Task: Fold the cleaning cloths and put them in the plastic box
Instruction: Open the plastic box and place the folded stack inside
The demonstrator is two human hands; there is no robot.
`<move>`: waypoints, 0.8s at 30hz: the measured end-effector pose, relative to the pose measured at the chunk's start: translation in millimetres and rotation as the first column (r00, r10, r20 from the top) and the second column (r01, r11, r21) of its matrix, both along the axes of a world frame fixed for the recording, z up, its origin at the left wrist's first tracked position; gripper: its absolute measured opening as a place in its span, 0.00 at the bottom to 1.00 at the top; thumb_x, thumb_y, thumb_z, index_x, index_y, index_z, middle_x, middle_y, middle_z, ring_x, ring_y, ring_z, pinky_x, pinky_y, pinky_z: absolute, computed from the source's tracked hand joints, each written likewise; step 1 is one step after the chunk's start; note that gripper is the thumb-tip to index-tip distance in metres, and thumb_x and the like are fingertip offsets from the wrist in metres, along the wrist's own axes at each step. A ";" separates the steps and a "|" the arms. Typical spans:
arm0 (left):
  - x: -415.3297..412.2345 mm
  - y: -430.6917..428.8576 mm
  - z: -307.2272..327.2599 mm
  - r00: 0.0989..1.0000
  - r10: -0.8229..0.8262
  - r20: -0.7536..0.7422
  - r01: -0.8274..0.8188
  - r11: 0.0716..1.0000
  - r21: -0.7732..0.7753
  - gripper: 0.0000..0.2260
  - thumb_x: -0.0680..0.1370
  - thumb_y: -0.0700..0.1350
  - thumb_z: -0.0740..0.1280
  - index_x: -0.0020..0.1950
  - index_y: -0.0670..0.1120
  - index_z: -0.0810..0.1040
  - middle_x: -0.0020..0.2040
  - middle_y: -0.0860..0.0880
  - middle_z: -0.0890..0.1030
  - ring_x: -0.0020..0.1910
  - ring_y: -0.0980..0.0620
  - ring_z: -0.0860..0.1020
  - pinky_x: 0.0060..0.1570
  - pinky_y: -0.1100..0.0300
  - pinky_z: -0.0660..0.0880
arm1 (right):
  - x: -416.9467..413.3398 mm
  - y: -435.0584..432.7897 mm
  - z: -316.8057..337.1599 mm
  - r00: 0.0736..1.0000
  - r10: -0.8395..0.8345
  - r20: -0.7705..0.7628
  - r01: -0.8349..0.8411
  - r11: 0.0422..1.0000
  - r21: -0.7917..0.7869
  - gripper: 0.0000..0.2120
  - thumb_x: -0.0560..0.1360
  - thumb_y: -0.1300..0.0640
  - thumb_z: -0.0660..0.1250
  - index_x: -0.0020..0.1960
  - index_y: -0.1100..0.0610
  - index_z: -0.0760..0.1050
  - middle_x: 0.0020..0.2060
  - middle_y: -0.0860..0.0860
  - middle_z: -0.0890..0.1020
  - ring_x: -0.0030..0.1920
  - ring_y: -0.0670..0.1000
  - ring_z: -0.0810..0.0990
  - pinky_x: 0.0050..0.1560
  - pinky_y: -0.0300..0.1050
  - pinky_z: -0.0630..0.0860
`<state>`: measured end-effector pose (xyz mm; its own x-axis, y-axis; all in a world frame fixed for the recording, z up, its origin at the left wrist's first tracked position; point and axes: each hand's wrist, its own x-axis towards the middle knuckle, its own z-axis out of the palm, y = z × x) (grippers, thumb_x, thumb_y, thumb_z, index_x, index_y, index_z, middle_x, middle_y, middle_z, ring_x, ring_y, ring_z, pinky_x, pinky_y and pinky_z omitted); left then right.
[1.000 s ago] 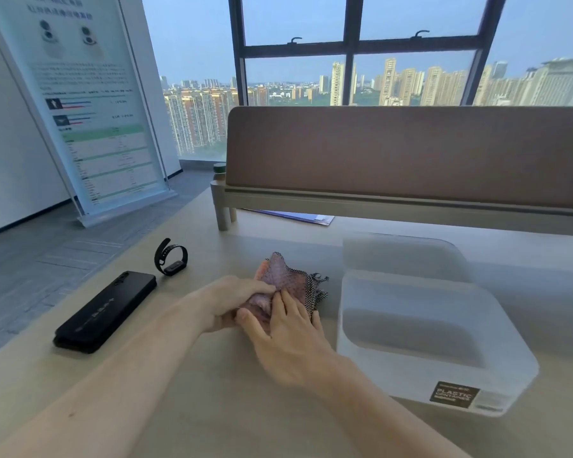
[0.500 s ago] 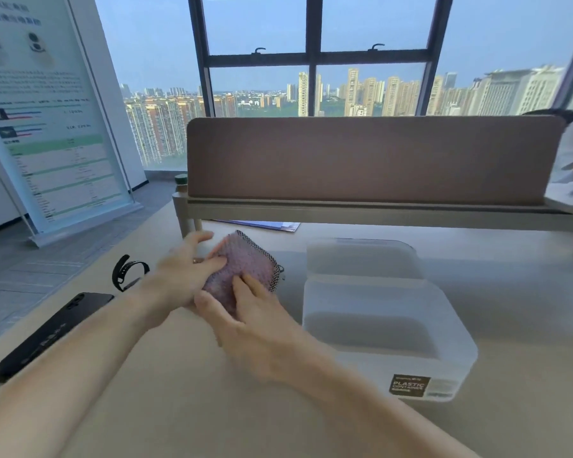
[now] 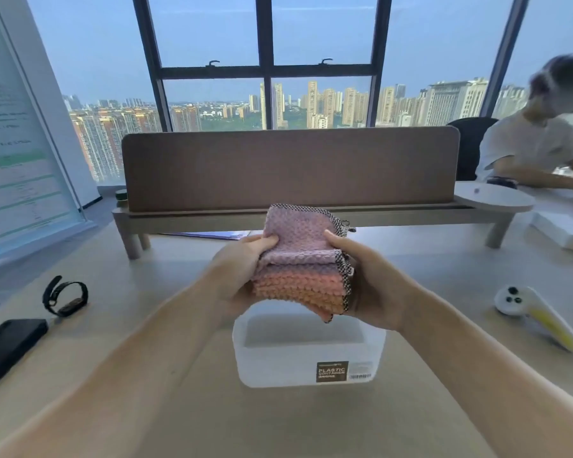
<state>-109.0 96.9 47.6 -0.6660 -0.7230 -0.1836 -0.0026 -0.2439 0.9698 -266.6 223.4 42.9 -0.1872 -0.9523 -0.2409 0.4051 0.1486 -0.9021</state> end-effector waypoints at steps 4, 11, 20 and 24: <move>-6.1 11.3 -22.2 0.993 0.056 0.105 -0.053 0.998 -0.028 0.10 0.83 0.45 0.65 0.59 0.42 0.81 0.46 0.42 0.86 0.38 0.45 0.83 0.40 0.56 0.78 | -17.2 0.0 -18.6 0.960 -0.112 -0.255 0.149 0.981 0.128 0.21 0.75 0.52 0.75 0.64 0.56 0.75 0.47 0.54 0.86 0.47 0.54 0.83 0.56 0.55 0.81; -9.2 10.5 -31.1 0.804 0.239 0.545 0.041 0.891 -0.452 0.12 0.82 0.47 0.65 0.60 0.43 0.68 0.48 0.45 0.78 0.47 0.44 0.79 0.43 0.54 0.77 | 2.1 -19.3 -40.3 0.722 -0.067 -0.689 0.239 0.958 0.158 0.20 0.67 0.50 0.75 0.54 0.49 0.70 0.52 0.55 0.83 0.54 0.56 0.82 0.49 0.56 0.84; -21.2 22.6 -44.9 0.514 0.399 0.760 0.383 0.685 -0.619 0.22 0.81 0.42 0.63 0.70 0.36 0.58 0.64 0.35 0.76 0.63 0.34 0.76 0.48 0.51 0.68 | 8.7 -29.5 -59.1 0.616 0.099 -0.782 0.228 0.927 0.297 0.16 0.72 0.57 0.74 0.55 0.63 0.75 0.51 0.62 0.83 0.49 0.58 0.82 0.47 0.53 0.84; -25.3 24.7 -49.0 0.425 0.399 0.813 0.478 0.664 -0.575 0.21 0.79 0.36 0.64 0.69 0.37 0.60 0.64 0.36 0.75 0.64 0.35 0.75 0.49 0.52 0.68 | 6.9 -35.7 -60.1 0.640 0.154 -0.753 0.188 0.918 0.348 0.10 0.72 0.61 0.73 0.50 0.66 0.79 0.45 0.64 0.86 0.38 0.56 0.81 0.48 0.59 0.85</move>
<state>-134.3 121.6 -1.4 -0.4877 -0.8614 -0.1420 -0.8631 0.4512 0.2270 -259.7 187.7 -17.3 -0.4787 -0.8154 -0.3255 -0.3846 0.5280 -0.7572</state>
